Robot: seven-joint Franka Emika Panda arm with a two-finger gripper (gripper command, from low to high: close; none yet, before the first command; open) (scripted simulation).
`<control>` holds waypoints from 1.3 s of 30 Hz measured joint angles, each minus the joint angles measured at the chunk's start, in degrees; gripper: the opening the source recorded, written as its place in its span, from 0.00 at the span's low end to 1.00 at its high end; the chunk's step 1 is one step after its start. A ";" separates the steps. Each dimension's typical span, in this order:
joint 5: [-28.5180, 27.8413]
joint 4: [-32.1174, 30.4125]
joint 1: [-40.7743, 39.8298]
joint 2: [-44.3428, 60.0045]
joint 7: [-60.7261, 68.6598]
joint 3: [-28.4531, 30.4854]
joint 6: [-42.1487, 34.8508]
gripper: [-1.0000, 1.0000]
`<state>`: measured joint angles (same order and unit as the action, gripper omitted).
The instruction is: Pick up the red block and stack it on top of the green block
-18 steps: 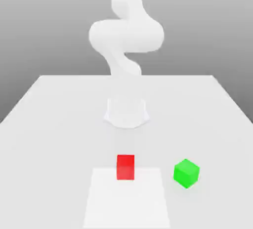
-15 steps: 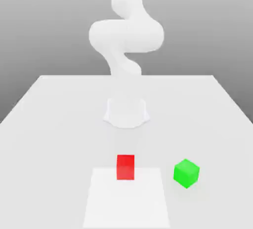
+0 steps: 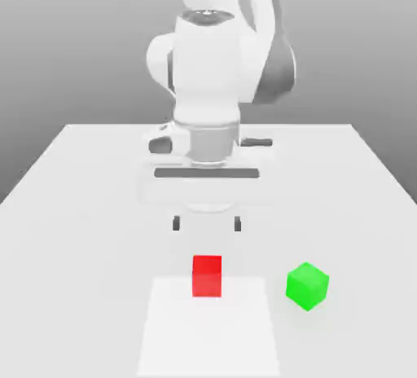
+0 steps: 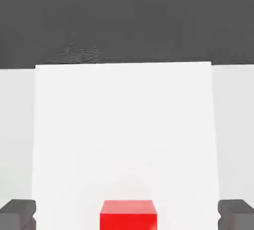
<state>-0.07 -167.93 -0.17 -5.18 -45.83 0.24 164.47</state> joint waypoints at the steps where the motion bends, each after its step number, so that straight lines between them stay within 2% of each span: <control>1: 0.05 -0.20 0.02 3.23 0.04 0.02 2.58 0.50; 5: 0.24 0.49 -0.07 12.63 0.17 -0.12 10.47 0.50; 6: 0.26 0.71 -0.10 14.35 0.18 -0.16 11.95 0.00; 13: 0.00 0.73 -0.23 14.60 -0.04 -0.23 12.16 0.00; 21: 0.05 -1.36 -0.36 -0.47 0.10 -0.45 -0.83 0.00; 33: 2.61 5.95 15.98 -2.84 29.17 -8.32 -10.50 0.00; 35: 2.51 6.92 17.72 -1.53 32.39 -9.37 -10.17 0.00; 39: -0.52 7.51 17.75 5.97 31.29 -9.54 -3.35 0.00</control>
<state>-0.58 -160.41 17.58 0.79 -14.54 -9.30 161.13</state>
